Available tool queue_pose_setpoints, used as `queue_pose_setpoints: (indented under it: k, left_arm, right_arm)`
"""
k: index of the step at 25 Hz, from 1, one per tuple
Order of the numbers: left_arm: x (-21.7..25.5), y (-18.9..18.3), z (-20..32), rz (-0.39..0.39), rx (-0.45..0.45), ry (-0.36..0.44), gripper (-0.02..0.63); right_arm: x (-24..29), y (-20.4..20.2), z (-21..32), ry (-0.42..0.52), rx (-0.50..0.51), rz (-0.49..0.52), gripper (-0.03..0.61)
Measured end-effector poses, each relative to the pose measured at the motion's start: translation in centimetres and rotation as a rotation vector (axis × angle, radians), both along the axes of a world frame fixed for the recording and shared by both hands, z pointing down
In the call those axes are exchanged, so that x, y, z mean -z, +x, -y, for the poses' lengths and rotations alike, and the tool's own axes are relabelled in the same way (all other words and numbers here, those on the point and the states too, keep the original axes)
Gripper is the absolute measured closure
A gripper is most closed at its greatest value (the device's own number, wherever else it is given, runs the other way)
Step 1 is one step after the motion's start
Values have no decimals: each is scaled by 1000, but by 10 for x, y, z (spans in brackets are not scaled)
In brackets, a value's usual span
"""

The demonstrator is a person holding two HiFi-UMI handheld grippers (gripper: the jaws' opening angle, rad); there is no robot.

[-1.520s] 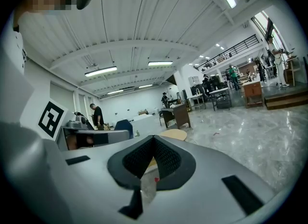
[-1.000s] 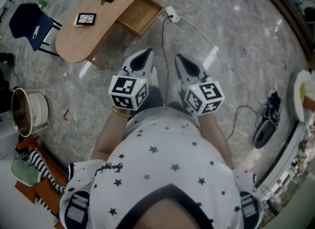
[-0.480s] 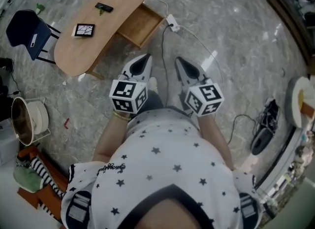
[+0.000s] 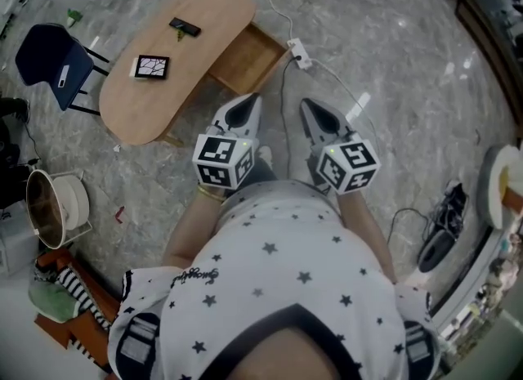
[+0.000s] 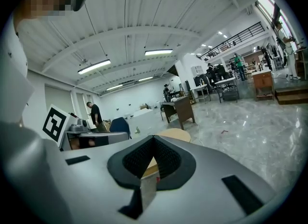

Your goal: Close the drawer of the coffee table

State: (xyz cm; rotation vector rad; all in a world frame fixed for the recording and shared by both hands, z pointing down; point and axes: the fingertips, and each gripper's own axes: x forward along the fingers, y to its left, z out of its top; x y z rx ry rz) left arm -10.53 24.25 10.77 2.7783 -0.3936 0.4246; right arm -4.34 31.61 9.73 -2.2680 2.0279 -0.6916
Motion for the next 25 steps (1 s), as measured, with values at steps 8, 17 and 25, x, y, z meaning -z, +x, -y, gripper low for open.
queue_pose_setpoints:
  k: [8,17,25]
  left_arm:
    - [-7,19,57,11,6,-2,604]
    - [-10,36,90,6,3,-2,604]
    - [-25,37,111,23,61,-25,604]
  right_arm:
    - [-6,23,61,2,8,7,571]
    - [-13,38,96,-18,15,13,571]
    - [-19,49,116,-33,55,13,571]
